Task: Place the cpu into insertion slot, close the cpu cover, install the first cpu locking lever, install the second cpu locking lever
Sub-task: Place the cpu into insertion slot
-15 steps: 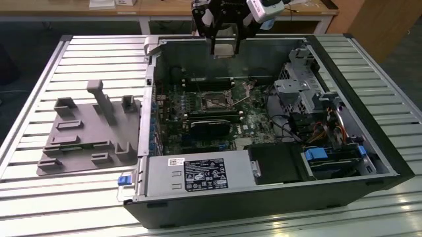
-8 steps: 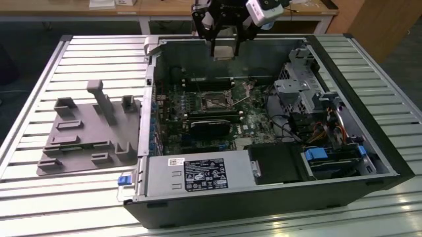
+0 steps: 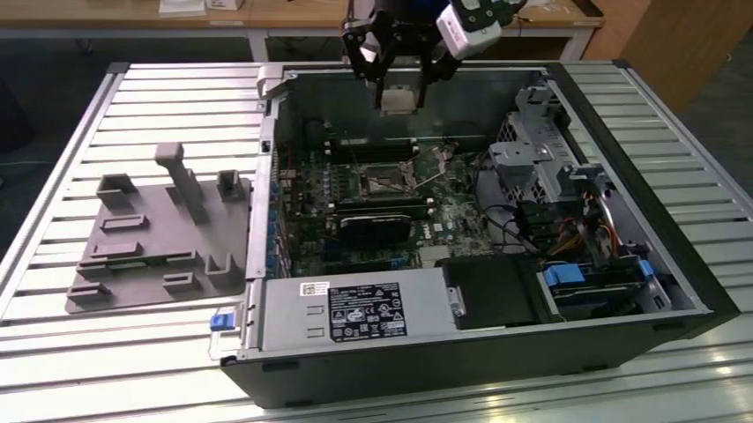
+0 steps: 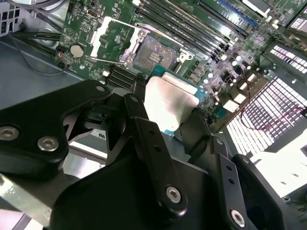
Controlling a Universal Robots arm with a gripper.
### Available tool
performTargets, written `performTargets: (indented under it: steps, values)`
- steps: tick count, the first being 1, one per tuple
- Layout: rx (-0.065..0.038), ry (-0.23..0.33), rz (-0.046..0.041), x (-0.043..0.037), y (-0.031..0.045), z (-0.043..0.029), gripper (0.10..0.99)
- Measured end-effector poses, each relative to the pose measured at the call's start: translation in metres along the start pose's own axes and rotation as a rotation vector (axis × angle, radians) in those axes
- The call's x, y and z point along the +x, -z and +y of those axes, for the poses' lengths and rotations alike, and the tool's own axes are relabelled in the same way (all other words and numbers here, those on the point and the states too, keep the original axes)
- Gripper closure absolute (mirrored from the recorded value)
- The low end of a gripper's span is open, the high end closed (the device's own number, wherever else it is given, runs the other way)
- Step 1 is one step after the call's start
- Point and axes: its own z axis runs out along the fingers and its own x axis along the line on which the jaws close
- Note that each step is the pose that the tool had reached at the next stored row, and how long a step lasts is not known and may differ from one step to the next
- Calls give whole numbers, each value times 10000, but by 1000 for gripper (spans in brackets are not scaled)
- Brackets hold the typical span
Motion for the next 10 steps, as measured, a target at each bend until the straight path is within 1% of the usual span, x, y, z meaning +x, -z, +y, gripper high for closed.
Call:
performTargets:
  steps: [10]
  values:
    - [0,0,0,-3,-175,-12,549]
